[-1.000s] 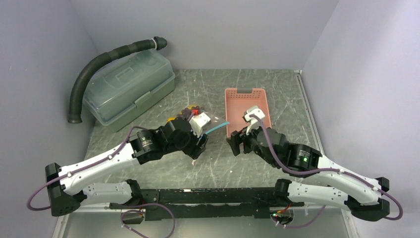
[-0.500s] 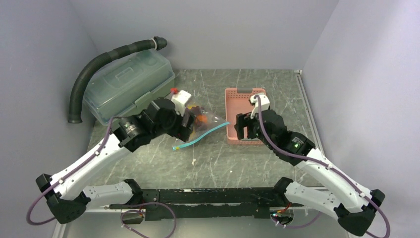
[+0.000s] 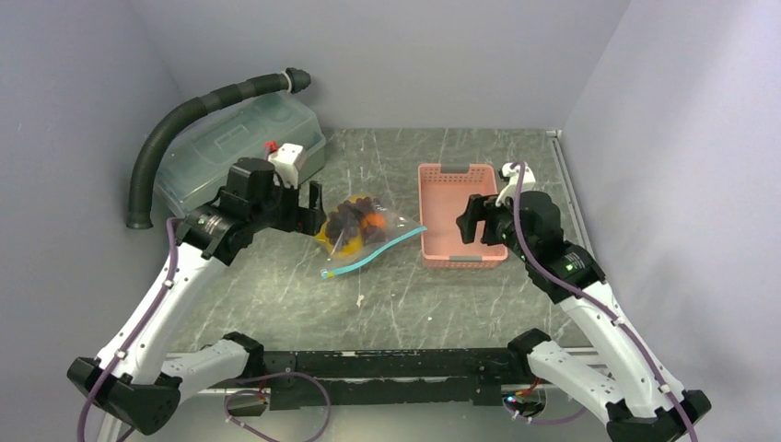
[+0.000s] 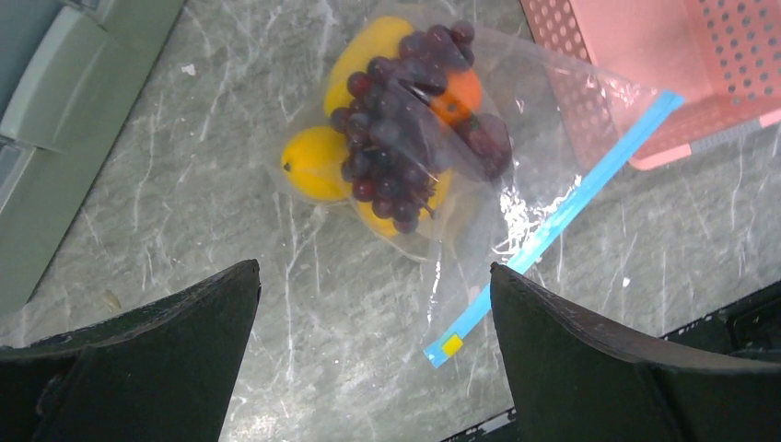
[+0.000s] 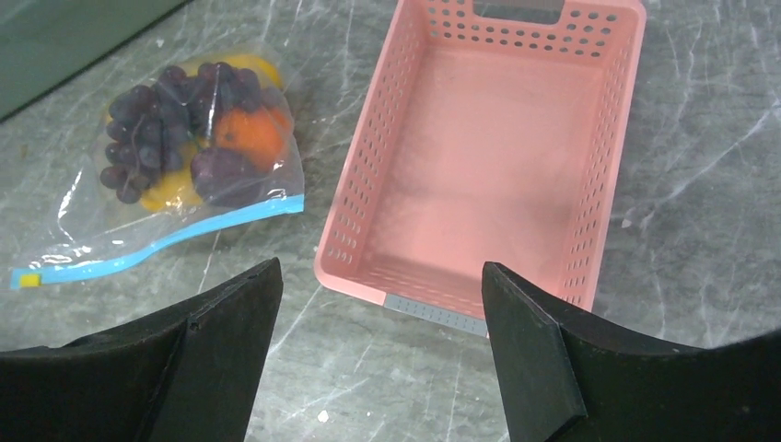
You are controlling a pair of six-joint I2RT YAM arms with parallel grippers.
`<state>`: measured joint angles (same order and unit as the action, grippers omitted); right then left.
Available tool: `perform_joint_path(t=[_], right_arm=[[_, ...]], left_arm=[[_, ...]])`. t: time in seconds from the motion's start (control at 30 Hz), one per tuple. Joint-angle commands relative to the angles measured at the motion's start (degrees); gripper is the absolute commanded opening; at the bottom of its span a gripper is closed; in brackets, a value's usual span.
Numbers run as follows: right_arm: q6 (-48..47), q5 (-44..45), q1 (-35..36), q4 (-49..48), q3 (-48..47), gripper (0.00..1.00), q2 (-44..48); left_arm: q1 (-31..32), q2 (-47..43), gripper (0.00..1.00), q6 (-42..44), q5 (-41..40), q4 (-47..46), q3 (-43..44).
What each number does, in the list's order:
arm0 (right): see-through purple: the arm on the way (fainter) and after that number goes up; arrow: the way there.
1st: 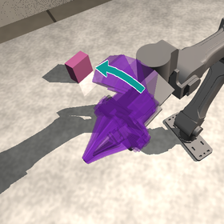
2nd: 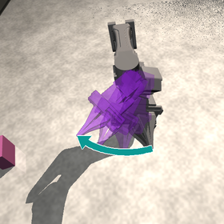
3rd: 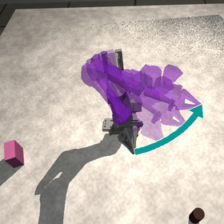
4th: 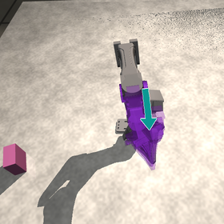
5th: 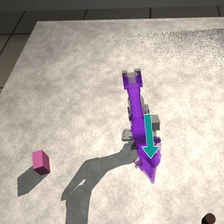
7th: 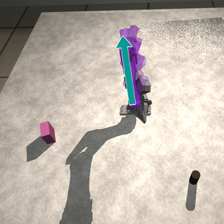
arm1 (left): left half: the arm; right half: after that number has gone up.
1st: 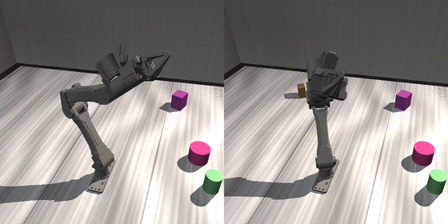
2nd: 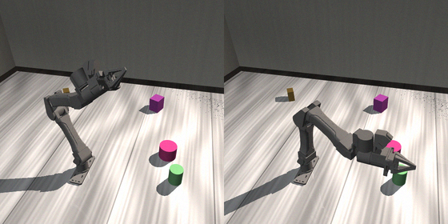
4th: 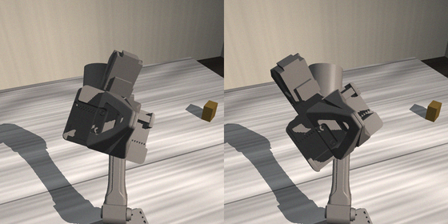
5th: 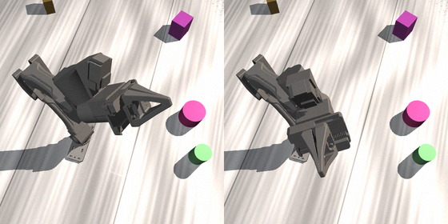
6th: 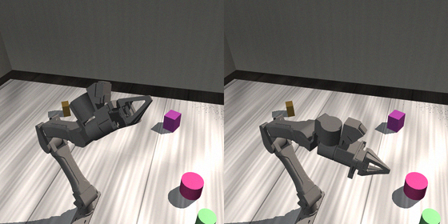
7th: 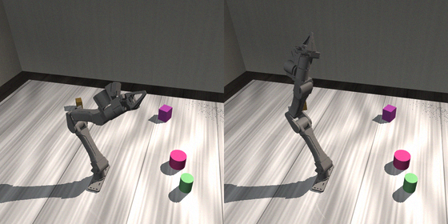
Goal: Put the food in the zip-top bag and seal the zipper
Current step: Reset both arms
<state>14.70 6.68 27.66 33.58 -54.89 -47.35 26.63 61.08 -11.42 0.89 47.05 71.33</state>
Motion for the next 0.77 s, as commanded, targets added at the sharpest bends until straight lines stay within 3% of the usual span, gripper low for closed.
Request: perform_joint_path(t=[0.0, 0.47, 0.73], right_arm=[[1.56, -2.48, -2.71, -4.68, 1.58, 0.83, 4.3], [-2.54, -6.41, -2.79, -12.16, 10.23, 0.83, 14.92], [-3.39, -8.0, -2.79, -14.68, 12.31, 0.83, 17.21]], left_arm=[[-2.63, -5.36, 1.0, -1.63, 3.8, -6.31, -2.82], [-2.64, -20.94, 1.0, -0.83, 4.68, -16.84, -15.28], [-2.64, -24.11, 1.0, 1.13, 4.12, -17.0, -17.1]])
